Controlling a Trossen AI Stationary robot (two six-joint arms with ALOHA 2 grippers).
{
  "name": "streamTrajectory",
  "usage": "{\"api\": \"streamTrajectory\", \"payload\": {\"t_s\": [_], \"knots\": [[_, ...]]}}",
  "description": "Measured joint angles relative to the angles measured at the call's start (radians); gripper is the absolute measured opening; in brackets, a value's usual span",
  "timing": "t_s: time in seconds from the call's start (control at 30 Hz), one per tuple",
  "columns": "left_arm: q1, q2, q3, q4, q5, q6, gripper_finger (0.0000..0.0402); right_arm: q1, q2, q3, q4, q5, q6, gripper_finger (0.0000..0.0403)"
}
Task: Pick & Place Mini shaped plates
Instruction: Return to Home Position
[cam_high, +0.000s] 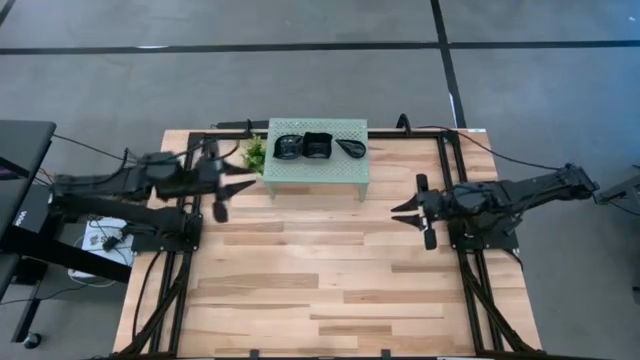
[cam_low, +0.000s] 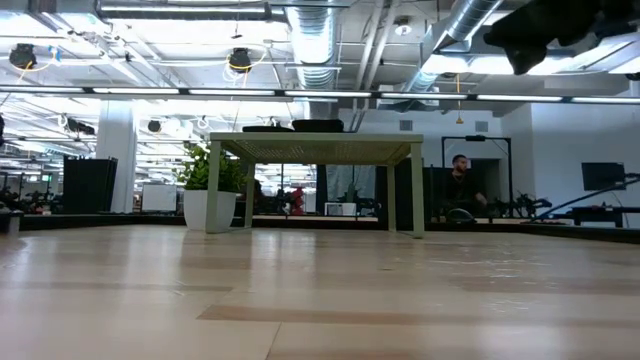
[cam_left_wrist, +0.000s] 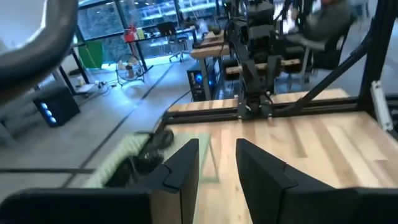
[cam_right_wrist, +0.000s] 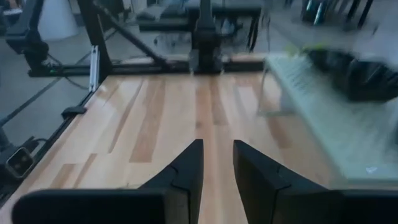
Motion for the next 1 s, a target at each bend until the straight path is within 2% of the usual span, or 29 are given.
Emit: {"api": "streamTrajectory", "payload": {"t_s": [0.13, 0.27, 0.5, 0.67, 0.83, 1.0], "knots": [[0.001, -0.222, -0.242, 0.086, 0.000, -0.087, 0.0108, -0.030, -0.111, -0.094, 0.073, -0.003, -0.084, 0.0082], [0.001, -0.421, -0.439, 0.165, 0.000, -0.146, 0.0108, -0.061, -0.263, -0.197, 0.102, -0.029, -0.056, 0.0082], [0.001, -0.699, -0.671, 0.300, 0.003, -0.169, 0.0108, -0.077, -0.531, -0.352, 0.138, -0.067, -0.059, 0.0082], [0.005, -0.678, -0.728, 0.362, 0.007, -0.177, 0.0108, -0.086, -0.518, -0.412, 0.170, -0.040, -0.030, 0.0082], [0.009, -0.675, -0.854, 0.474, 0.020, -0.221, 0.0108, -0.116, -0.528, -0.478, 0.259, -0.023, -0.051, 0.0082], [0.016, -0.651, -0.854, 0.473, 0.023, -0.219, 0.0108, -0.144, -0.524, -0.479, 0.255, -0.026, -0.049, 0.0082]]}}
